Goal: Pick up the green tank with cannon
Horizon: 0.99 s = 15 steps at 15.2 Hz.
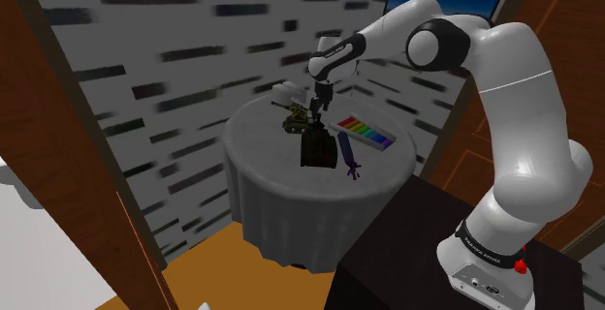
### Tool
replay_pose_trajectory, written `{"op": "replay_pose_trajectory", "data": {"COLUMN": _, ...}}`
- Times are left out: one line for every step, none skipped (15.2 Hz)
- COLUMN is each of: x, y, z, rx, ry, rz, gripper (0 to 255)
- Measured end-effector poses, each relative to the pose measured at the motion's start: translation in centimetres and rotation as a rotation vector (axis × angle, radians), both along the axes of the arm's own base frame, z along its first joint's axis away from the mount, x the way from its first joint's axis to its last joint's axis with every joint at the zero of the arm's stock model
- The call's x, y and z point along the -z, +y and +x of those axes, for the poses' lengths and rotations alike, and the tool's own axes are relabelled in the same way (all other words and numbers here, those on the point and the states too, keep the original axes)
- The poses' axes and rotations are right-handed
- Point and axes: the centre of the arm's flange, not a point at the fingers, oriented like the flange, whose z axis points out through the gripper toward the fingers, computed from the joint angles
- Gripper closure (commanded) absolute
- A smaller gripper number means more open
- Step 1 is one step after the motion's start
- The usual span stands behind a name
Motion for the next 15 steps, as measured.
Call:
{"op": "replay_pose_trajectory", "data": {"x": 0.5, "y": 0.0, "z": 0.1, "rx": 0.0, "ry": 0.0, "rz": 0.0, "gripper": 0}}
{"op": "replay_pose_trajectory", "data": {"x": 1.0, "y": 0.0, "z": 0.1, "rx": 0.0, "ry": 0.0, "rz": 0.0, "gripper": 0}}
{"op": "replay_pose_trajectory", "data": {"x": 1.5, "y": 0.0, "z": 0.1, "rx": 0.0, "ry": 0.0, "rz": 0.0, "gripper": 0}}
{"op": "replay_pose_trajectory", "data": {"x": 1.7, "y": -0.1, "z": 0.1, "rx": 0.0, "ry": 0.0, "rz": 0.0, "gripper": 255}}
{"op": "replay_pose_trajectory", "data": {"x": 1.8, "y": -0.1, "z": 0.1, "rx": 0.0, "ry": 0.0, "rz": 0.0, "gripper": 255}}
{"op": "replay_pose_trajectory", "data": {"x": 1.8, "y": -0.1, "z": 0.1, "rx": 0.0, "ry": 0.0, "rz": 0.0, "gripper": 255}}
{"op": "replay_pose_trajectory", "data": {"x": 1.8, "y": -0.1, "z": 0.1, "rx": 0.0, "ry": 0.0, "rz": 0.0, "gripper": 255}}
{"op": "replay_pose_trajectory", "data": {"x": 1.8, "y": -0.1, "z": 0.1, "rx": 0.0, "ry": -0.001, "rz": 0.0, "gripper": 255}}
{"op": "replay_pose_trajectory", "data": {"x": 1.8, "y": -0.1, "z": 0.1, "rx": 0.0, "ry": -0.001, "rz": 0.0, "gripper": 255}}
{"op": "replay_pose_trajectory", "data": {"x": 1.8, "y": -0.1, "z": 0.1, "rx": 0.0, "ry": -0.001, "rz": 0.0, "gripper": 255}}
{"op": "replay_pose_trajectory", "data": {"x": 1.8, "y": -0.1, "z": 0.1, "rx": 0.0, "ry": -0.001, "rz": 0.0, "gripper": 255}}
{"op": "replay_pose_trajectory", "data": {"x": 1.8, "y": -0.1, "z": 0.1, "rx": 0.0, "ry": -0.001, "rz": 0.0, "gripper": 255}}
{"op": "replay_pose_trajectory", "data": {"x": 1.8, "y": -0.1, "z": 0.1, "rx": 0.0, "ry": -0.001, "rz": 0.0, "gripper": 255}}
{"op": "replay_pose_trajectory", "data": {"x": 1.8, "y": -0.1, "z": 0.1, "rx": 0.001, "ry": -0.001, "rz": 0.0, "gripper": 255}}
{"op": "replay_pose_trajectory", "data": {"x": 1.7, "y": -0.1, "z": 0.1, "rx": 0.0, "ry": 0.001, "rz": 0.001, "gripper": 255}}
